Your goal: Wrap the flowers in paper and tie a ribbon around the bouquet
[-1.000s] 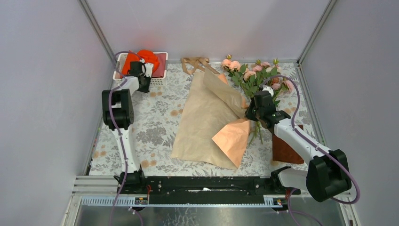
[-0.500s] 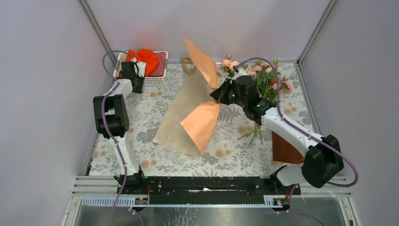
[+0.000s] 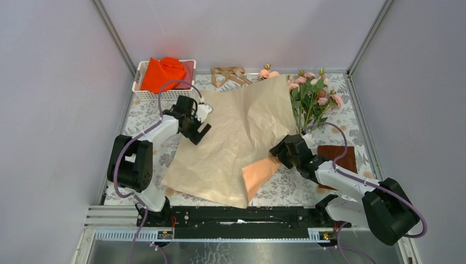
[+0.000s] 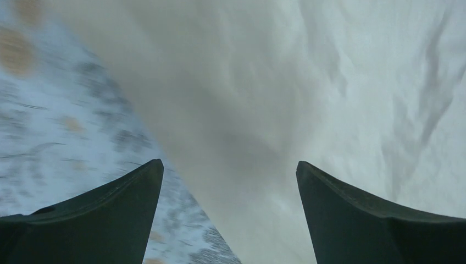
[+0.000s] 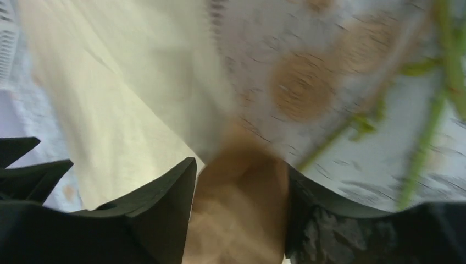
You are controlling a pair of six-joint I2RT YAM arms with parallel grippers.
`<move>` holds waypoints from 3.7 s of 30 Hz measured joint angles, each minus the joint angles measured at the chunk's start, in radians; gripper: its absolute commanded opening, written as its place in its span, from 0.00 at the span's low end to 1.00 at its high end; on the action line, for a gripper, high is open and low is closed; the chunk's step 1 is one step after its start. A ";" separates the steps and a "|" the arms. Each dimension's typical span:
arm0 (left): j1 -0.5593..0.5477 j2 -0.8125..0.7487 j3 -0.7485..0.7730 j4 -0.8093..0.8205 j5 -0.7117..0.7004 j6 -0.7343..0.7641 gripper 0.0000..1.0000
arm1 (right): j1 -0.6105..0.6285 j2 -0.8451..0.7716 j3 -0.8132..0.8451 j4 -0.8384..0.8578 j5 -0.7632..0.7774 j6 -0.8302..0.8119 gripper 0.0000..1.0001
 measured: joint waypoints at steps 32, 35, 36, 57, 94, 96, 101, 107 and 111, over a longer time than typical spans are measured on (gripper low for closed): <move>0.082 -0.121 -0.175 0.131 -0.259 0.338 0.98 | -0.495 0.486 0.722 -0.458 -0.164 -0.752 0.93; -0.010 -0.345 -0.254 -0.007 -0.145 0.364 0.98 | -0.573 0.602 0.829 -0.459 -0.271 -0.796 0.90; -0.053 -0.387 -0.277 -0.040 -0.119 0.368 0.98 | -0.585 0.641 0.864 -0.465 -0.309 -0.807 0.89; -0.797 -0.545 -0.539 -0.347 0.028 0.307 0.99 | -0.613 0.900 0.993 -0.525 -0.612 -0.835 0.00; -0.480 -0.689 -0.567 0.055 -0.395 0.376 0.00 | -0.608 0.350 0.653 -0.554 -0.312 -0.808 0.44; -0.424 -0.671 -0.497 0.057 -0.357 0.315 0.00 | -0.608 0.296 0.631 -0.555 -0.299 -0.802 0.44; -0.280 -0.597 -0.379 0.061 -0.299 0.187 0.00 | -0.608 0.227 0.591 -0.553 -0.291 -0.793 0.37; -0.184 -0.563 -0.358 0.066 -0.281 0.100 0.00 | -0.588 0.334 0.586 -0.534 -0.299 -0.789 0.35; -0.169 -0.556 -0.358 0.066 -0.274 0.067 0.00 | -0.526 0.457 0.607 -0.522 -0.298 -0.790 0.33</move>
